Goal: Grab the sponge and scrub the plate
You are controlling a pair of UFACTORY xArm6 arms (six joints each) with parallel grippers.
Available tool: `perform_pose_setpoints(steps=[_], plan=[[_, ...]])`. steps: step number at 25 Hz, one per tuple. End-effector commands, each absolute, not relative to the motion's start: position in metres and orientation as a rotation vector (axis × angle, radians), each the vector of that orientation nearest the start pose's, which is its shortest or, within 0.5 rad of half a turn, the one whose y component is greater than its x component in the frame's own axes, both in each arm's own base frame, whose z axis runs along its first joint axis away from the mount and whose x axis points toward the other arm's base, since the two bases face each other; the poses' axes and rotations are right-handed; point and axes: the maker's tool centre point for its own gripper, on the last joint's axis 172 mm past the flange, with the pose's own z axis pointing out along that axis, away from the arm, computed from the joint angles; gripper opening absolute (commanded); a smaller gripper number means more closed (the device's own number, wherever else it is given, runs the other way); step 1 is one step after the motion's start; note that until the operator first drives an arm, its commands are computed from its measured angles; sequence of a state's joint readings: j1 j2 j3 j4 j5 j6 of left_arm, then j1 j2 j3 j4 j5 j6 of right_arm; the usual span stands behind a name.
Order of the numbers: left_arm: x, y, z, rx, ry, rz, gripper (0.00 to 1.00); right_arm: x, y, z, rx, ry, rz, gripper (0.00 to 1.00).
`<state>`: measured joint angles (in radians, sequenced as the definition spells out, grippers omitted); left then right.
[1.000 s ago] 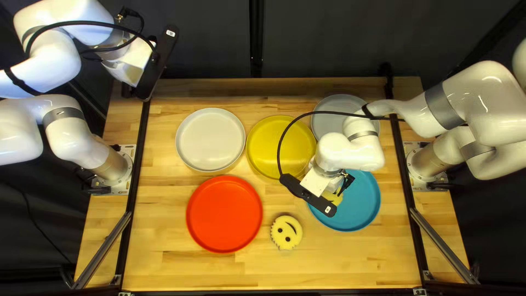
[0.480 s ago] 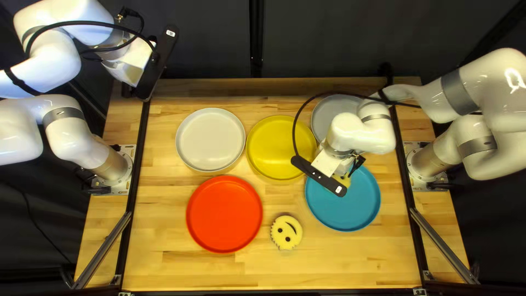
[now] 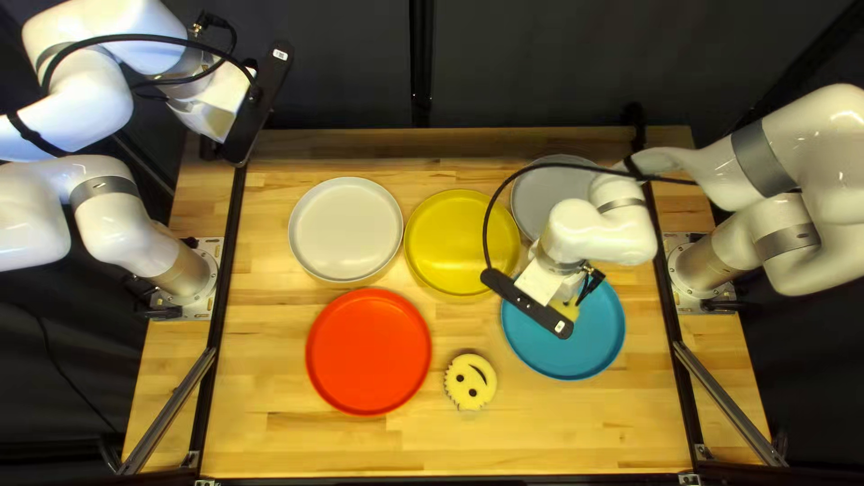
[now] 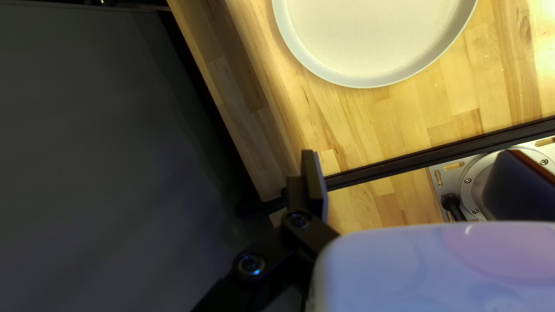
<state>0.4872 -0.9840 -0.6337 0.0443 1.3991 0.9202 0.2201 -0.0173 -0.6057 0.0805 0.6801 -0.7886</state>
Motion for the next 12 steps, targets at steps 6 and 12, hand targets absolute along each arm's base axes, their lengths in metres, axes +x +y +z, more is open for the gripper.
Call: perform_pose_setpoints(steps=[6, 12], plan=[[0.228, 0.133, 0.317, -2.889, 0.640, -0.205, 1.00, 0.355, 0.072, 0.047, -2.741, -1.420, 0.063, 0.00], [0.228, 0.133, 0.317, -2.889, 0.640, -0.205, 1.00, 0.337, 0.038, 0.052, -2.755, -1.409, 0.074, 0.00]])
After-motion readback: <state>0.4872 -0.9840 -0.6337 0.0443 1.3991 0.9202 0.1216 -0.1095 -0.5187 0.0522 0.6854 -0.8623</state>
